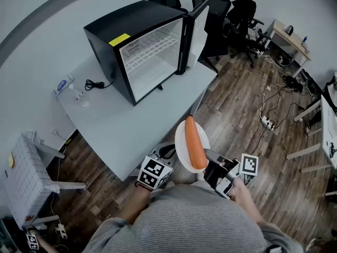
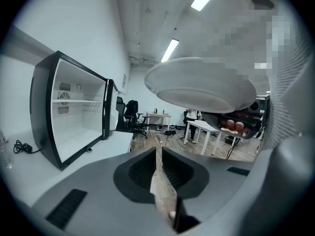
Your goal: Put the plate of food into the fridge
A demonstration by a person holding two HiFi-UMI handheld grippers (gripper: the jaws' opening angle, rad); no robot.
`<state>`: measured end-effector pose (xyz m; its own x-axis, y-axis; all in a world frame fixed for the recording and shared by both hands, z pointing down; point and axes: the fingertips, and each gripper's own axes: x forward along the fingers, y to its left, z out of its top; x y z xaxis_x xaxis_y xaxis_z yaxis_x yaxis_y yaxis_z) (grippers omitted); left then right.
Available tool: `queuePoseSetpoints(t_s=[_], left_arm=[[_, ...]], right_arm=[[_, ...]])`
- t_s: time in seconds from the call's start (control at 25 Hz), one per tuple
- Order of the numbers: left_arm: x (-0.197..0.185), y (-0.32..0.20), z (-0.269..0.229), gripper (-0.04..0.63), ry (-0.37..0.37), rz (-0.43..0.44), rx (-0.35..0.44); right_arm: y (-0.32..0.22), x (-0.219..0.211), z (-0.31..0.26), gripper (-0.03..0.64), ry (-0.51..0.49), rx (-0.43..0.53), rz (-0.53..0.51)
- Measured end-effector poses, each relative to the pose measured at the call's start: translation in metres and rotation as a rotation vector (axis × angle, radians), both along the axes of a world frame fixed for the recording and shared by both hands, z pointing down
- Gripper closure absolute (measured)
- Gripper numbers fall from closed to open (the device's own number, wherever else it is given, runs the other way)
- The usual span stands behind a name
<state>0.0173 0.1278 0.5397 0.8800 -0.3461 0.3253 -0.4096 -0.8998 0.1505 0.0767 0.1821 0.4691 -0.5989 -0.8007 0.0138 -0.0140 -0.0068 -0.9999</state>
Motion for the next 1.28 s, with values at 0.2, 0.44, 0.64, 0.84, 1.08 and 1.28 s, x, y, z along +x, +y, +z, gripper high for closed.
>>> queuePoseSetpoints(t_s=[0.2,0.44,0.64,0.84,1.08,1.28], left_arm=[[0.0,0.0,0.0,0.549,0.001,0.0,-0.001],[0.002,0.003,0.001,0.549,0.001,-0.004,-0.002],[0.001,0.003,0.0,0.549,-0.003,-0.01,-0.004],[0.002,0.005,0.001,0.549,-0.005,-0.012,-0.007],[0.002,0.003,0.001,0.549,-0.005,-0.011,-0.008],[0.001,0.0,0.003,0.549,-0.007,-0.012,-0.009]], right_arm=[[0.0,0.0,0.0,0.586,-0.005,0.004,0.004],[0.002,0.003,0.001,0.586,-0.013,0.006,0.002],[0.0,0.005,-0.002,0.586,-0.023,0.019,0.009],[-0.002,0.01,-0.006,0.585,-0.033,0.031,0.019],[-0.004,0.008,-0.003,0.586,-0.039,0.02,0.01],[-0.005,0.006,0.002,0.586,-0.043,0.002,0.009]])
